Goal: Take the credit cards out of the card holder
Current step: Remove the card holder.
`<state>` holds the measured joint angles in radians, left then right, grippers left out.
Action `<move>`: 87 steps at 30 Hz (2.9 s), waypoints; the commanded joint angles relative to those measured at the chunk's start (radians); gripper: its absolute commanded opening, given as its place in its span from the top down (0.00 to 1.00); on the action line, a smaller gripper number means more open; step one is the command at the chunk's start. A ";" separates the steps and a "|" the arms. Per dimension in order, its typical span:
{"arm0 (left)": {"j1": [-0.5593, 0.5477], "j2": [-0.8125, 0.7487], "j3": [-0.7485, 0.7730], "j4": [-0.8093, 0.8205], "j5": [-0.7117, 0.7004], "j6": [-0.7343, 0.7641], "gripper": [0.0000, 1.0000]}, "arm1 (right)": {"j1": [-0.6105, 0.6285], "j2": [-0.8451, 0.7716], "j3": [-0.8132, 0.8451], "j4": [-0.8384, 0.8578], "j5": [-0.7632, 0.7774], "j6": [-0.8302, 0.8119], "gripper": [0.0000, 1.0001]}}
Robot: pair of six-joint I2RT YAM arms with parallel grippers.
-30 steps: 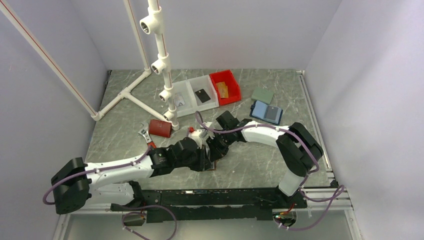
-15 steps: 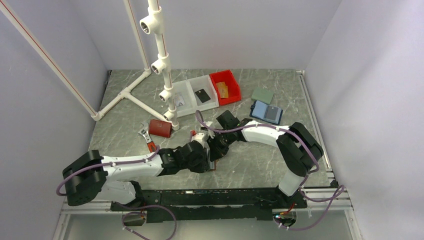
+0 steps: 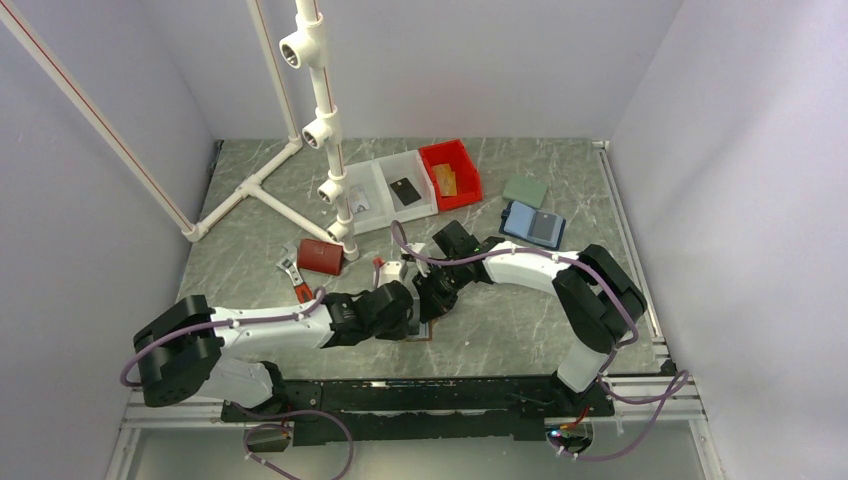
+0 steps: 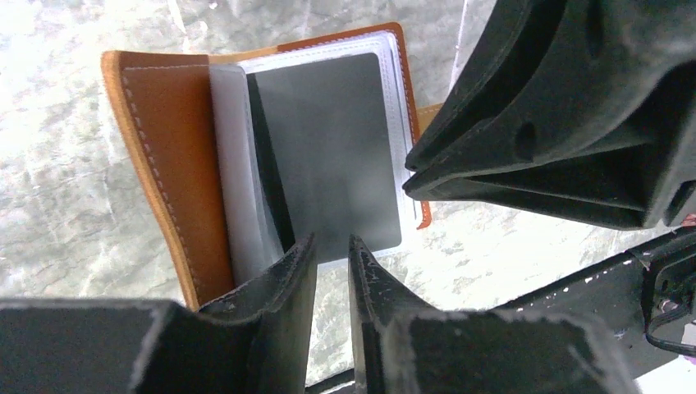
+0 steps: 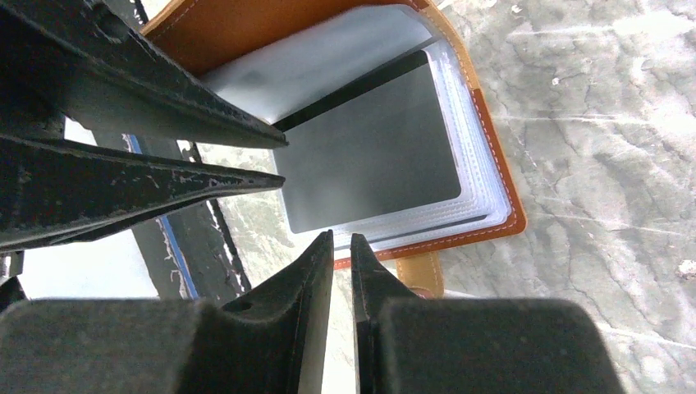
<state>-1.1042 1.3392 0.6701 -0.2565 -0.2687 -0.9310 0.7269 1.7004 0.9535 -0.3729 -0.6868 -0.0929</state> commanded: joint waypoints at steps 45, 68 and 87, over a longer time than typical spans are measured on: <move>0.150 -0.110 -0.240 0.315 0.139 -0.122 0.56 | -0.044 0.029 0.038 0.049 -0.016 0.146 0.56; 0.175 -0.181 -0.344 0.414 0.146 -0.211 0.43 | -0.030 0.087 0.058 0.016 0.261 0.102 0.73; 0.254 -0.094 -0.390 0.504 0.191 -0.316 0.57 | 0.018 0.119 0.076 -0.012 0.270 0.050 0.76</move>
<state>-0.8669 1.2201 0.3084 0.2466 -0.0669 -1.2118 0.7273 1.7695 1.0286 -0.3801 -0.5064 -0.0013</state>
